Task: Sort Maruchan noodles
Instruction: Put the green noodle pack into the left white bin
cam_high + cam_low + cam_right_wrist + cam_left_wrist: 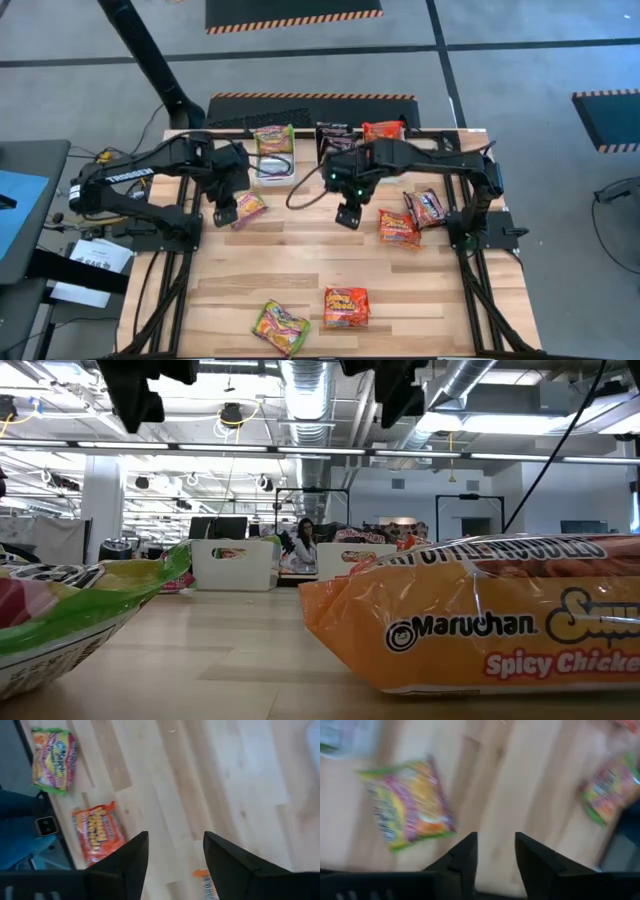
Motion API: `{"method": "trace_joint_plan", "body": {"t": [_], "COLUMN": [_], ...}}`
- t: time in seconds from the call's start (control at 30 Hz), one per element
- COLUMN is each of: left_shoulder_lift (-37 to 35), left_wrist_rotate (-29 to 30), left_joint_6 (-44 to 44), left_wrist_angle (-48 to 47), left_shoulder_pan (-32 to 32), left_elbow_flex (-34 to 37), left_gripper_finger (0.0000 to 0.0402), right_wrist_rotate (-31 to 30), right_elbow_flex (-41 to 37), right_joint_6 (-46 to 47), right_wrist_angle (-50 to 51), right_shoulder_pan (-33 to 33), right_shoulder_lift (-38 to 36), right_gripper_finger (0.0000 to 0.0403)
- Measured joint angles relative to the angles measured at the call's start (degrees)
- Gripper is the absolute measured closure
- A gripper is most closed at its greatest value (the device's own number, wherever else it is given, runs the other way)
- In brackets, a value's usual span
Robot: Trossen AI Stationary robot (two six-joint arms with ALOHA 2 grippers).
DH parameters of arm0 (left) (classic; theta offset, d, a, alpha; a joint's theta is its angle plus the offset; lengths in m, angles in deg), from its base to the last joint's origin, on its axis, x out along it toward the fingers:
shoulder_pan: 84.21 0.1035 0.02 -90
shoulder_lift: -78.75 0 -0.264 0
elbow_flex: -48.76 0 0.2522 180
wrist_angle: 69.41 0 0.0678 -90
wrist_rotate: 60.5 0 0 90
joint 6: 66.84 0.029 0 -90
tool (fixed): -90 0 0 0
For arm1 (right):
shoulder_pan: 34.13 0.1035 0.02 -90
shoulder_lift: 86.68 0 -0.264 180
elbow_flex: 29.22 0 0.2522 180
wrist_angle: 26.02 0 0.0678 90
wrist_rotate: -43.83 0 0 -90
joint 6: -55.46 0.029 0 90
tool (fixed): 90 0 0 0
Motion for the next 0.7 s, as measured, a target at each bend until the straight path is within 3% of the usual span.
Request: {"method": "trace_joint_plan", "body": {"t": [0.2,0.37,0.7], "left_shoulder_lift": [0.24,0.28,1.65], "left_wrist_rotate": [-3.38,-4.82,-5.97], "left_joint_6": [-2.25,-2.47,-6.02], "left_wrist_angle": [-2.07,-1.38,14.91], "left_shoulder_pan": [-4.52,-9.39,-21.88], "left_elbow_flex": [0.02,0.02,0.04], "left_gripper_finger": [0.0243,0.0235,0.0235], "right_wrist_rotate": [0.02,0.12,0.81], "right_elbow_flex": [-0.02,-0.13,-0.11], "right_joint_6": [5.56,9.79,11.51], "right_wrist_angle": [-0.09,-0.16,0.21], "right_shoulder_pan": [5.3,9.66,17.53], "right_shoulder_lift": [0.04,0.59,1.05], "right_gripper_finger": [0.0181,0.0181,0.0181]}}
